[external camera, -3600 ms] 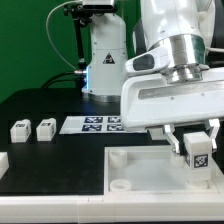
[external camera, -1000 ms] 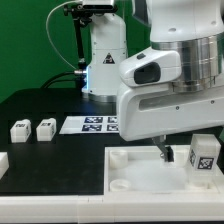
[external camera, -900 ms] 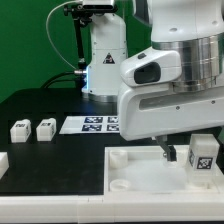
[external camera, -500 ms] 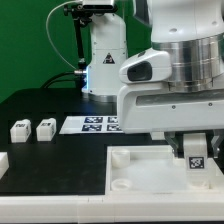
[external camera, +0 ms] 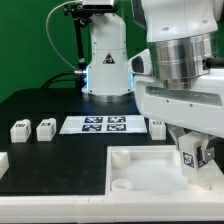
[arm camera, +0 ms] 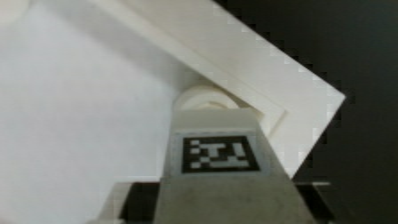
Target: Assemble one leg
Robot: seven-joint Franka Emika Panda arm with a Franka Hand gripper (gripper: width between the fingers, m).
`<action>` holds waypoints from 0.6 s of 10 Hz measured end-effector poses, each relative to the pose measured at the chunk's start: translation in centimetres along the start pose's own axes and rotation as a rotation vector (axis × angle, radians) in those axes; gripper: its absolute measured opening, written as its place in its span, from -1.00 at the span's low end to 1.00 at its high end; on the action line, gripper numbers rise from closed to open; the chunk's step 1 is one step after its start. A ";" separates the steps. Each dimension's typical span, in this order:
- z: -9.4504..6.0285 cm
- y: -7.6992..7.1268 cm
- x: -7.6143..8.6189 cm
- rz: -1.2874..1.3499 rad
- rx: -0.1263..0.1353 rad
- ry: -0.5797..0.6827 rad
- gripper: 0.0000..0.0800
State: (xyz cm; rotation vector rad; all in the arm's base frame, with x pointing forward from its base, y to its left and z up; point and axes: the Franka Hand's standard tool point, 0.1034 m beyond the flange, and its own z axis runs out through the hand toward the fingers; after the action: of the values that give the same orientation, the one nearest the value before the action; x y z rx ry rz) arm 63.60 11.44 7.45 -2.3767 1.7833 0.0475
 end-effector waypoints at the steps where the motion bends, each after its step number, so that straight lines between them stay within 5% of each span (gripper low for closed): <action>1: 0.1 0.0 -0.2 0.076 0.003 0.002 -0.27; 3: 0.2 -0.2 -0.6 0.288 0.003 -0.010 -0.27; 6: 0.2 -0.2 -0.6 0.222 0.003 -0.011 -0.24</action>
Offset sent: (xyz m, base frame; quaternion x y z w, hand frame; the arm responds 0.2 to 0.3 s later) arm 0.0133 -0.0093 0.0002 -0.0007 0.0078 0.1076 0.9942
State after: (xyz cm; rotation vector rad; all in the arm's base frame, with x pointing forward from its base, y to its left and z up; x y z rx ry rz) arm 63.66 12.09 7.36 -2.1614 2.0316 0.0863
